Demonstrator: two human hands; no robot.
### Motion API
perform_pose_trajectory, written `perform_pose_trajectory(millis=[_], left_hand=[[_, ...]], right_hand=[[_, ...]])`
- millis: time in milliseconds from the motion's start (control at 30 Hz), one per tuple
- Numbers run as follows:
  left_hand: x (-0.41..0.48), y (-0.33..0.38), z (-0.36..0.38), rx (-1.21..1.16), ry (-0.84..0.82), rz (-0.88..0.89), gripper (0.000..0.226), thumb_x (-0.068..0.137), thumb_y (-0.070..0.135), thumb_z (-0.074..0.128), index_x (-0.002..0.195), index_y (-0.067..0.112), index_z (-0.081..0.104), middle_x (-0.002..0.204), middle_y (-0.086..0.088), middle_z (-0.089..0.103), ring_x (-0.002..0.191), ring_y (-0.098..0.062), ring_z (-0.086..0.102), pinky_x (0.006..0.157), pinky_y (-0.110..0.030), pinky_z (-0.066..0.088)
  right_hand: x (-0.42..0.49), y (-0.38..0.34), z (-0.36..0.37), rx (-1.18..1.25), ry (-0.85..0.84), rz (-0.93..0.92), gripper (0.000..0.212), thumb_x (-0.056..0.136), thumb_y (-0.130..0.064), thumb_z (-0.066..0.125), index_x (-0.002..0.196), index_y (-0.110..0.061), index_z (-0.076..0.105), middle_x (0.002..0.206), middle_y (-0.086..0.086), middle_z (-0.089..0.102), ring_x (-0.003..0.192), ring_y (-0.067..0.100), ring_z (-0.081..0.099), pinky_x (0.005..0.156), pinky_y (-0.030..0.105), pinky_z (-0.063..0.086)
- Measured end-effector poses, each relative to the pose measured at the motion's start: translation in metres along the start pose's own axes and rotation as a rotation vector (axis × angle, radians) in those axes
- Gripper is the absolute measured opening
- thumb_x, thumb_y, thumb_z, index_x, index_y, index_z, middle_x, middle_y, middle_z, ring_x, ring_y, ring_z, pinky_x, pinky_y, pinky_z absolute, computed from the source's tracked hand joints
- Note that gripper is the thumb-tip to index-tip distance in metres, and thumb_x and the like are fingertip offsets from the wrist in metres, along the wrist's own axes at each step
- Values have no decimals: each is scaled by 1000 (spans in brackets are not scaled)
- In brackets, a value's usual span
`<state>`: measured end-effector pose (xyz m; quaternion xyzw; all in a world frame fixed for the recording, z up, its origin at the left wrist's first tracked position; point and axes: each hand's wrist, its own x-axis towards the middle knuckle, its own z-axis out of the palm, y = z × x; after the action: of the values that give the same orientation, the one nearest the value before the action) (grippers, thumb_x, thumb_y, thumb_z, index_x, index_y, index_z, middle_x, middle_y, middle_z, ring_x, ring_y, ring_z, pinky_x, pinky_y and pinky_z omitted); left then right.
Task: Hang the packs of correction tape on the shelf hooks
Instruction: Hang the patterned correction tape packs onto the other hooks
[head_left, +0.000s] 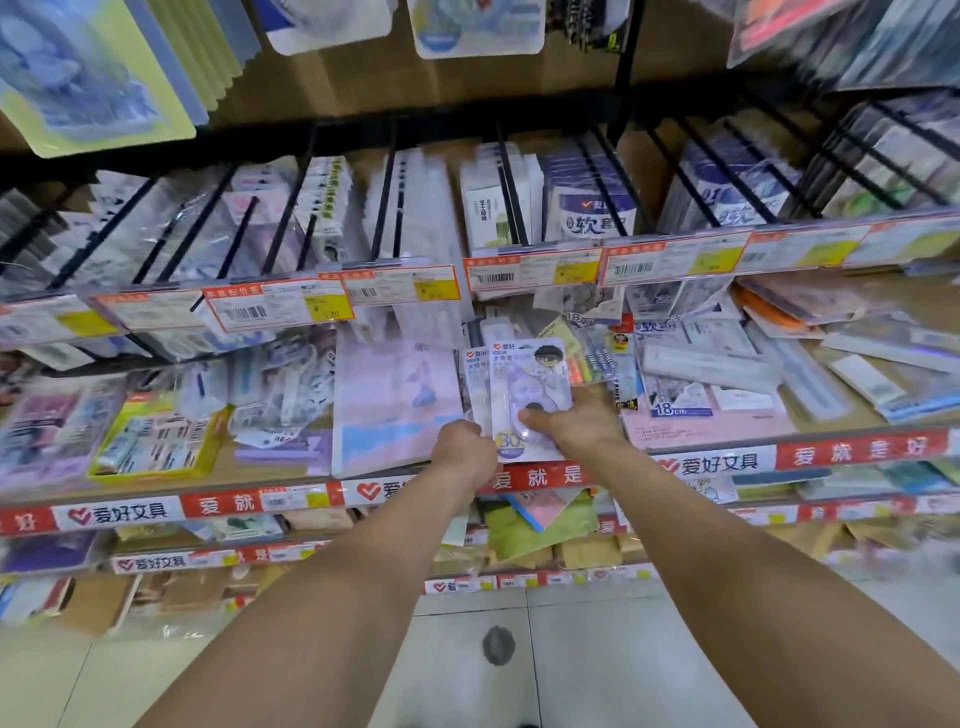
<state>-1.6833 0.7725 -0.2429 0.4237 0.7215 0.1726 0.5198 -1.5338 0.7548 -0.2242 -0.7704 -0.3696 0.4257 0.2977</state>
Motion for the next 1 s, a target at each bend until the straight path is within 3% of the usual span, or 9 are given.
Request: perform_pose_trajectory(millis=[100, 233, 367, 467, 533, 567, 667, 800, 1000], left_hand=[[-9, 5, 0, 0, -14, 16, 13, 85, 5, 53, 88, 15, 62, 111, -20, 68, 101, -40, 67, 90, -48, 56], [-31, 19, -7, 114, -20, 112, 27, 90, 3, 48, 104, 13, 68, 109, -13, 68, 99, -34, 63, 81, -34, 52], [-32, 18, -9, 89, 18, 111, 31, 92, 7, 49, 117, 15, 66, 115, -8, 66, 108, -33, 62, 90, -35, 53], [-26, 10, -9, -15, 22, 60, 23, 89, 8, 51, 106, 17, 64, 117, -17, 66, 105, -38, 64, 89, -46, 54], [-31, 11, -13, -74, 39, 19, 11, 91, 7, 55, 85, 14, 59, 105, -20, 67, 87, -33, 66, 75, -43, 56], [-34, 10, -14, -116, 38, -4, 20, 93, 6, 56, 75, 15, 54, 95, -19, 67, 76, -30, 64, 61, -35, 55], [-36, 10, -15, -243, -22, -61, 23, 97, 9, 59, 75, 13, 54, 78, -13, 64, 59, -22, 56, 33, -19, 40], [-41, 15, -14, -392, -92, -100, 10, 99, 11, 56, 103, 5, 64, 89, -14, 68, 66, -22, 61, 46, -27, 51], [-52, 16, -19, -519, -145, -82, 7, 97, 2, 55, 99, 6, 60, 88, -15, 69, 74, -27, 66, 81, -46, 59]], right_hand=[[6, 4, 2, 24, 14, -11, 75, 53, -62, 83, 114, -21, 69, 110, -6, 72, 101, 21, 67, 94, 38, 56], [-3, -3, -3, 178, -51, 22, 40, 83, -29, 84, 113, -24, 59, 102, -6, 61, 97, 18, 59, 85, 28, 46], [15, 11, 1, 262, 2, 10, 62, 50, -51, 92, 103, -25, 71, 96, -13, 76, 92, 19, 74, 87, 41, 61], [20, 18, -1, 378, -22, 41, 56, 51, -38, 93, 101, -27, 72, 98, -6, 79, 89, 24, 77, 85, 50, 62], [5, 13, -5, 430, -53, 43, 53, 54, -31, 92, 103, -27, 70, 102, -1, 79, 90, 29, 77, 84, 55, 62], [1, 14, -6, 454, -73, 39, 53, 55, -29, 92, 103, -28, 69, 103, 1, 79, 91, 30, 77, 83, 58, 61], [-2, 23, -5, 503, -103, 32, 57, 55, -29, 94, 106, -31, 69, 107, 2, 79, 94, 33, 77, 82, 64, 60], [-11, 23, -4, 535, -163, 32, 50, 65, -21, 92, 110, -22, 72, 106, 8, 79, 95, 35, 76, 83, 64, 59], [-18, 16, -12, 529, -151, 61, 54, 66, -25, 89, 115, -26, 68, 106, 1, 79, 94, 27, 77, 80, 62, 61]])
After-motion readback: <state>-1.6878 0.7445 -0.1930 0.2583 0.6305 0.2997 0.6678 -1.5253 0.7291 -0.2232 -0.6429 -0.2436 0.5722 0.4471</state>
